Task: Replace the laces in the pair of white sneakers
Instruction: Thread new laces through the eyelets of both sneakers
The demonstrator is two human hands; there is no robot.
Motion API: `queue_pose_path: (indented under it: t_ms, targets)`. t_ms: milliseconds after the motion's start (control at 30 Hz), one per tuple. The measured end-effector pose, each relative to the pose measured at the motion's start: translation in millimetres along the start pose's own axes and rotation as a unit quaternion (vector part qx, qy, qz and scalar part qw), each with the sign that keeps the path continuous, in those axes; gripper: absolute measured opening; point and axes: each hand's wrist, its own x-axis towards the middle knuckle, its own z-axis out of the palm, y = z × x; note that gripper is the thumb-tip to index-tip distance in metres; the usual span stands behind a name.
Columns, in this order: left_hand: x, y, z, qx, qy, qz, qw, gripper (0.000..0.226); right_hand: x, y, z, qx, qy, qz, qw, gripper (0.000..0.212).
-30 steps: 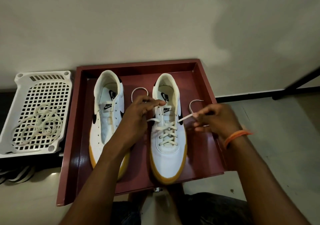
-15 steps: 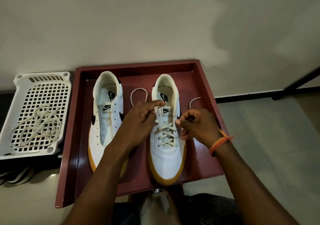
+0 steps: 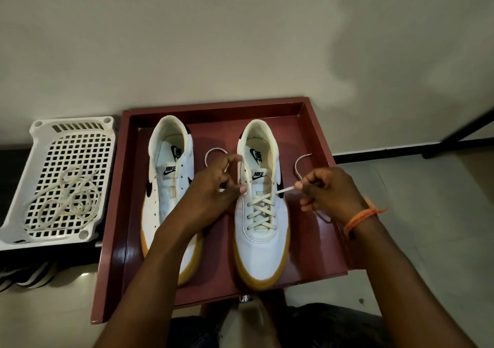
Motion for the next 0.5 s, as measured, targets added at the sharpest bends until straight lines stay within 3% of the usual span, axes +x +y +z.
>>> queue_pose_path:
  t_ms: [167,333,500]
  targets:
    - [-3,14,2,0.0,0.012,-0.031,0.999,0.04,-3,-7,5,0.039,0.018,0.009,0.999,0.007]
    - [-21,48,-11,-0.034,0.001,-0.024,0.999,0.013,-24,-31,5,0.015,0.066,-0.074,0.995,0.027]
    - [-61,91,-20,-0.089,0.025,-0.004,0.996,0.01,-92,-56,24,0.082,-0.107,-0.125,0.983,0.048]
